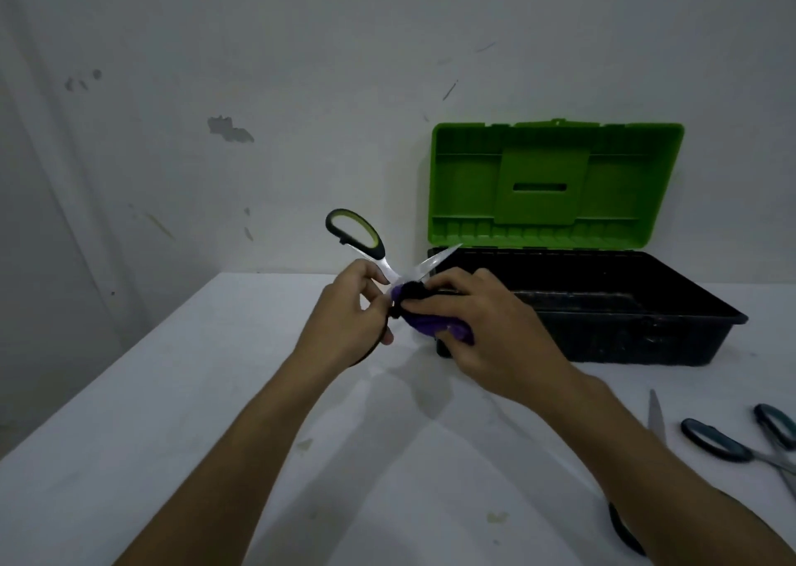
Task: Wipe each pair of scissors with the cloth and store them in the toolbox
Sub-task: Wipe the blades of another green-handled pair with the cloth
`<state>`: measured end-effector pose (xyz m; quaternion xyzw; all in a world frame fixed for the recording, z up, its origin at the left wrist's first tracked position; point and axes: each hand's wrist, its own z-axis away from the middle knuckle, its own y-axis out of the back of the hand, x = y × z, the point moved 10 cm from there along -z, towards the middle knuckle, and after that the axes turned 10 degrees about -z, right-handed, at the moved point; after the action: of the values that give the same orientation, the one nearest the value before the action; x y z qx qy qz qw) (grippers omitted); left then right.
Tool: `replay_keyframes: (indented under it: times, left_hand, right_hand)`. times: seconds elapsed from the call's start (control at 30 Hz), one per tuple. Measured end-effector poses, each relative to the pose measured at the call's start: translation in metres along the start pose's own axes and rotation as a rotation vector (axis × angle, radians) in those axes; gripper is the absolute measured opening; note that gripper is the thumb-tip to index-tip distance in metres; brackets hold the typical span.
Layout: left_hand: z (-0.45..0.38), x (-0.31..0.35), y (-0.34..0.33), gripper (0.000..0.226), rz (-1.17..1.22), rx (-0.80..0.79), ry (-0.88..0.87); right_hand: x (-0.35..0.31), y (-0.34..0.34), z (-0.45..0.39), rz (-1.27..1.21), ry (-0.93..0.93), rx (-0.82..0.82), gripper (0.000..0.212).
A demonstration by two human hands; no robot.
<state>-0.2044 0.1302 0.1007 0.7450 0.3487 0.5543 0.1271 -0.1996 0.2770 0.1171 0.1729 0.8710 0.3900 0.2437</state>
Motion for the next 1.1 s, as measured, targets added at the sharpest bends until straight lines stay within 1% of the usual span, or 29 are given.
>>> replay_keyframes:
  times: [0.13, 0.23, 0.3, 0.33, 0.4, 0.47, 0.5, 0.57, 0.63, 0.77, 0.87, 0.93, 1.0, 1.1]
  left_hand:
    - [0.0, 0.003, 0.002, 0.01, 0.015, -0.026, -0.013]
    - [0.0, -0.002, -0.001, 0.012, 0.018, -0.028, 0.011]
    - [-0.003, -0.011, 0.005, 0.013, 0.008, 0.009, 0.038]
    - [-0.005, -0.015, 0.01, 0.014, -0.005, 0.027, 0.046]
    - [-0.006, -0.019, 0.017, 0.013, -0.061, 0.031, 0.046]
    - [-0.004, -0.014, 0.012, 0.014, -0.124, -0.023, 0.021]
    - [-0.001, -0.008, 0.007, 0.014, -0.138, -0.056, 0.002]
    - [0.003, 0.005, -0.005, 0.014, -0.123, -0.116, -0.037]
    - [0.005, 0.013, -0.012, 0.016, -0.103, -0.149, -0.059]
    - [0.006, 0.011, -0.006, 0.011, -0.076, -0.168, -0.062]
    - [0.005, 0.006, -0.001, 0.014, -0.116, -0.168, -0.055]
    - [0.003, 0.004, 0.0, 0.014, -0.134, -0.153, -0.054]
    - [0.001, 0.007, -0.002, 0.014, -0.159, -0.135, -0.064]
    - [0.003, 0.015, -0.006, 0.013, -0.183, -0.135, -0.09]
  right_hand:
    - [0.007, 0.01, -0.004, -0.039, -0.051, -0.012, 0.053]
    - [0.021, 0.01, -0.003, -0.011, -0.134, -0.114, 0.052]
    - [0.037, 0.009, 0.001, 0.004, -0.206, -0.202, 0.053]
    - [0.043, 0.012, 0.003, -0.014, -0.226, -0.218, 0.053]
    - [0.046, 0.025, 0.001, -0.102, -0.219, -0.155, 0.052]
    - [0.036, 0.037, -0.004, -0.151, -0.152, -0.046, 0.051]
    - [0.028, 0.037, -0.006, -0.165, -0.117, -0.016, 0.051]
    - [0.012, 0.027, -0.007, -0.187, -0.049, 0.005, 0.053]
    - [0.007, 0.016, -0.005, -0.188, -0.02, 0.036, 0.053]
    - [0.034, 0.028, 0.002, -0.18, -0.079, 0.208, 0.051]
    - [0.056, 0.044, 0.007, -0.086, -0.172, 0.299, 0.051]
    - [0.053, 0.054, 0.009, -0.036, -0.18, 0.356, 0.05]
    - [0.035, 0.054, 0.006, -0.076, -0.125, 0.341, 0.051]
    - [0.006, 0.028, -0.001, -0.107, -0.05, 0.19, 0.053]
